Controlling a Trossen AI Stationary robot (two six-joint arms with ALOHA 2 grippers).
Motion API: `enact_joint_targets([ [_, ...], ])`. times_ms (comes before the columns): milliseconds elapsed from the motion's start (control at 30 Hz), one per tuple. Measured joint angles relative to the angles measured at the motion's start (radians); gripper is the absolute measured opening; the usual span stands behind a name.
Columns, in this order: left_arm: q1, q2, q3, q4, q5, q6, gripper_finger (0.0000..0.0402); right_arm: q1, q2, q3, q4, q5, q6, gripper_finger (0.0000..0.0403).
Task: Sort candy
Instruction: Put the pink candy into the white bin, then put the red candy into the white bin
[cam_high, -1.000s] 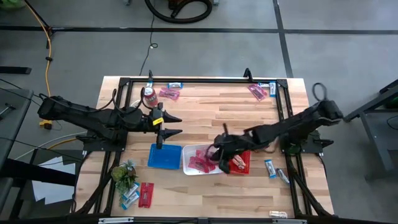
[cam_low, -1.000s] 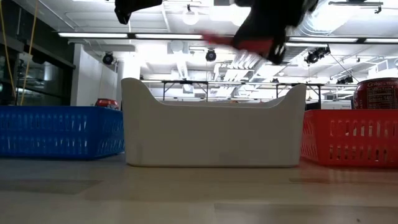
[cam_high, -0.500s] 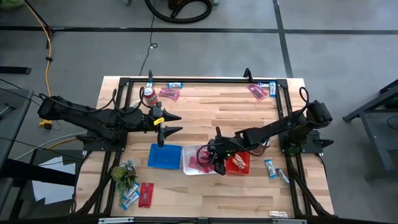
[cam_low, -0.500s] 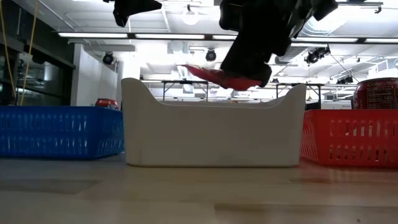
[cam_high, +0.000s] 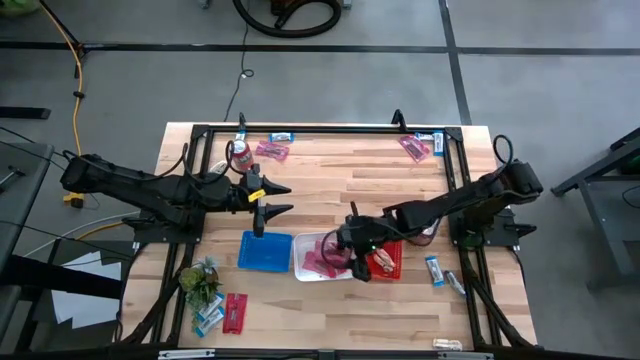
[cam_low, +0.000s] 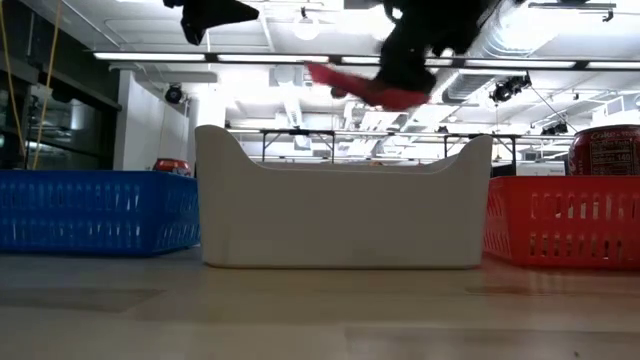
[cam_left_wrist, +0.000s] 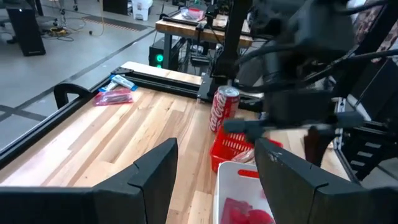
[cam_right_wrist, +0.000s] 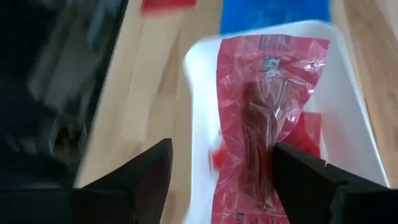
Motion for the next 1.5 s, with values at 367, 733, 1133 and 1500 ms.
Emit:
enact_joint_targets([
  [367,0.000,0.000,0.000,-0.026,-0.002,0.001,0.0200,0.091,0.007,0.118,-0.145,0.297,-0.406,0.0252],
  [733,-0.012,0.001,0.016,-0.077,-0.003,0.010,0.0200,0.073,0.008,0.230,-0.320,0.549,-0.271,0.0252],
  [1133,-0.262,0.266,0.591,-1.026,0.085,-0.320,0.0200,0.024,0.007,0.309,-0.722,0.587,-0.061,0.0252],
  [1500,-0.540,0.667,0.756,-1.254,0.538,-1.101,0.0200,0.001,0.007,0.309,-0.718,0.551,-0.129,0.0252],
])
